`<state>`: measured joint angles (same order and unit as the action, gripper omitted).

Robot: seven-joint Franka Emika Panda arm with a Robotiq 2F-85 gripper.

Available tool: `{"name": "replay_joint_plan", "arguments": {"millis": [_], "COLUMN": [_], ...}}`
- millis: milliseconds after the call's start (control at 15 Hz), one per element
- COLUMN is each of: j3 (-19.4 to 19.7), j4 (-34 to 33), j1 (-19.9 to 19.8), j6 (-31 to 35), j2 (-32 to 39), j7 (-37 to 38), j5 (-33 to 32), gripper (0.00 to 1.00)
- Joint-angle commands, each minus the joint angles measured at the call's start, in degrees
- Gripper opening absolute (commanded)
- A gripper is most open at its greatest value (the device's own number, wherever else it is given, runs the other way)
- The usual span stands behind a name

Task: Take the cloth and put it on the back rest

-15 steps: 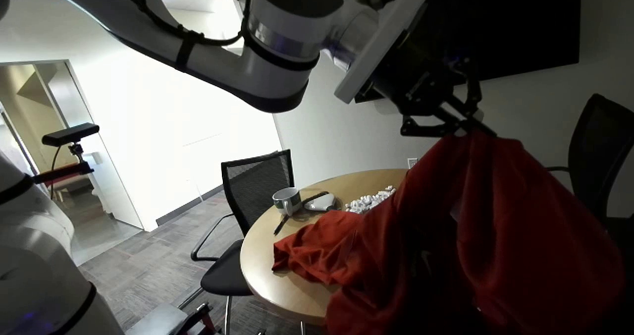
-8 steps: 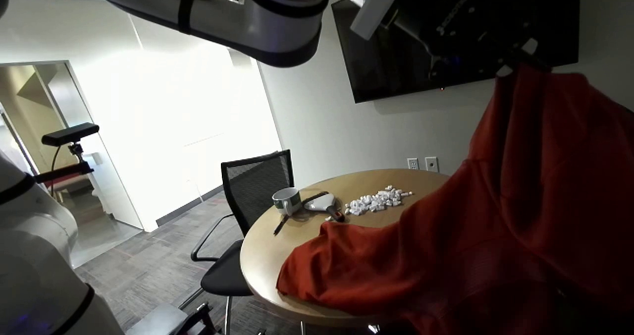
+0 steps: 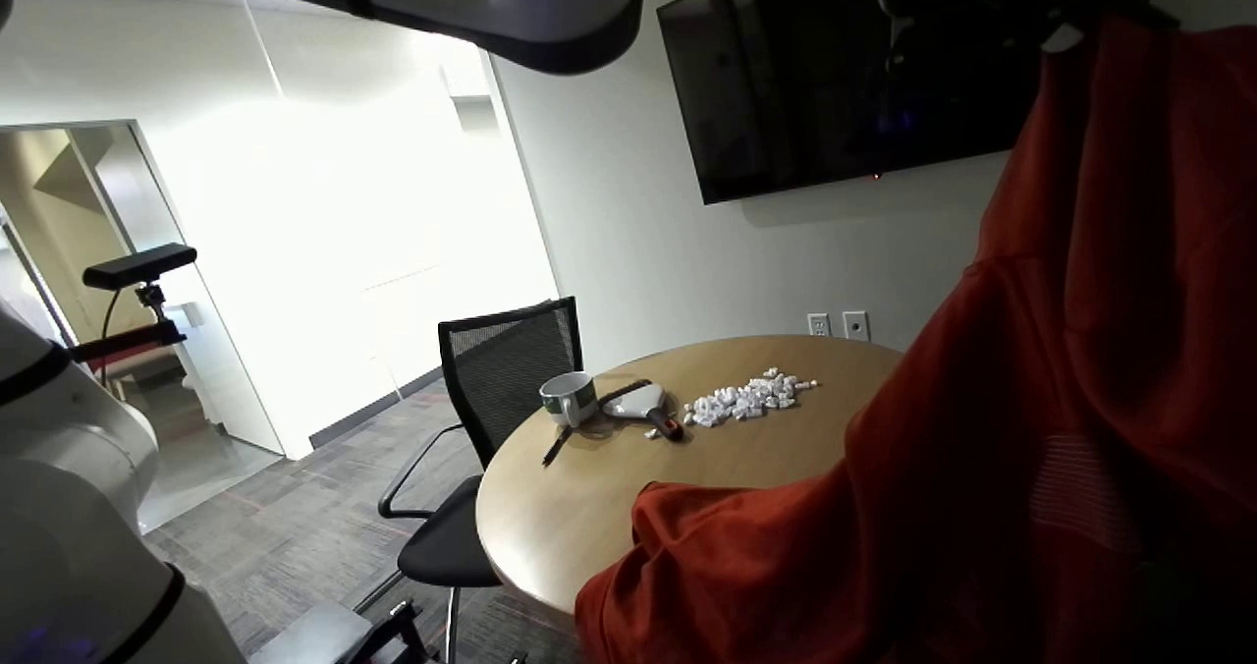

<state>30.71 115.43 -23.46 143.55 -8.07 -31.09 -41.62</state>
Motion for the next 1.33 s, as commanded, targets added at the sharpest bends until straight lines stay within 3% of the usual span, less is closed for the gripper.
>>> {"name": "replay_joint_plan", "arguments": {"millis": [0,133,200,400,800,1267], "j3": [-0.8,-0.9,-0.9,-0.3,1.7,5.8], "j4": [-0.2,-0.2,-0.2,-4.0,-16.9,-32.3], "j1": [-0.9,-0.9,-0.9,-0.6,-1.7,-5.3], "j6": [0.0,0.0,0.0,-1.1,-4.5,-6.5], "j2": [0.2,0.2,0.2,0.5,3.5,12.8], "j7": [-0.4,-0.4,-0.4,-2.8,-10.3,-11.5], "j5": [0.4,0.4,0.4,5.7,16.9,25.8], "gripper": [0.07,0.07,0.02,0.02,0.02,0.02]}}
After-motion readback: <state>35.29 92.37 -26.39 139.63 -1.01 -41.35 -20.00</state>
